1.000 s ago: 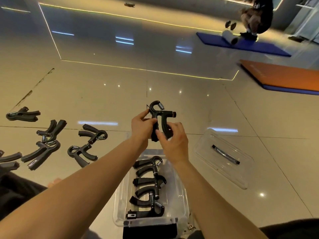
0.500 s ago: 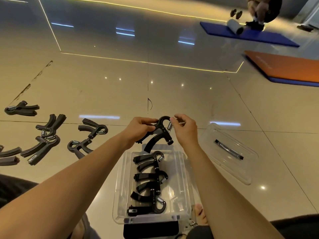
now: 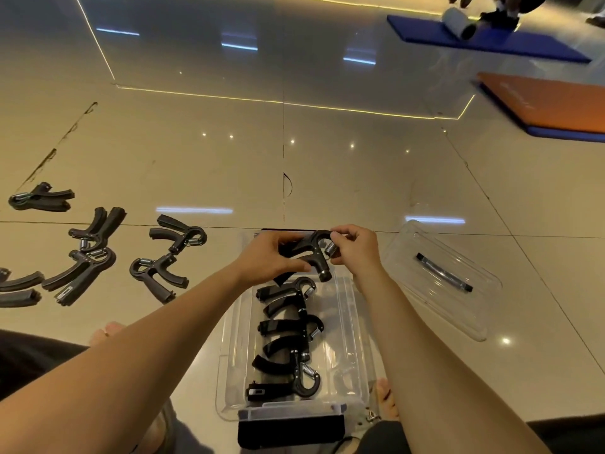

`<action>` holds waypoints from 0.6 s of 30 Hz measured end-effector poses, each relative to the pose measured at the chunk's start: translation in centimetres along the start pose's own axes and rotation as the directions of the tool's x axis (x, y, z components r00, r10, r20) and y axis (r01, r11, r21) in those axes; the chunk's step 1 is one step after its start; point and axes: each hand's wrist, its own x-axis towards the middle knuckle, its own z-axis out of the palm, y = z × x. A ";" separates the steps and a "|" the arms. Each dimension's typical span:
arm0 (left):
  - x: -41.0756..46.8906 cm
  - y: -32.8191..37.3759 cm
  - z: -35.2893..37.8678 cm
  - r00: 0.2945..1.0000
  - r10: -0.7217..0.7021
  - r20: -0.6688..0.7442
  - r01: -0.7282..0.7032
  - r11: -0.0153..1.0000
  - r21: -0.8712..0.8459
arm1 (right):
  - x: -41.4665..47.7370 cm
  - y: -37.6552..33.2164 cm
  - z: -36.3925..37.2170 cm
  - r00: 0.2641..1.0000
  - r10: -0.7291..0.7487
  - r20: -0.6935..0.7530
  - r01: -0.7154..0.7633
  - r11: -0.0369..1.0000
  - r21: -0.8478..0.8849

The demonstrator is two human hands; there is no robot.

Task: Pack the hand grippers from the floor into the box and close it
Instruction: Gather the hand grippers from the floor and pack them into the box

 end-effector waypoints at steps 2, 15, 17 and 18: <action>0.0 -0.5 0.7 0.998 0.014 -0.053 -0.003 0.979 0.202 | 0.1 0.6 0.2 0.999 0.051 -0.016 -0.051 0.999 0.006; 0.8 -5.7 5.5 0.978 -0.147 -0.148 0.180 0.955 0.238 | 0.6 6.1 0.3 0.972 -0.234 -0.013 0.206 0.882 -0.425; 1.2 -6.9 6.3 0.973 -0.195 -0.122 0.221 0.939 0.265 | 0.6 6.7 0.5 0.976 -0.215 0.025 0.207 0.894 -0.397; 1.5 -7.4 6.6 0.971 -0.209 -0.113 0.233 0.927 0.294 | 0.6 6.9 0.6 0.976 -0.215 0.031 0.210 0.895 -0.393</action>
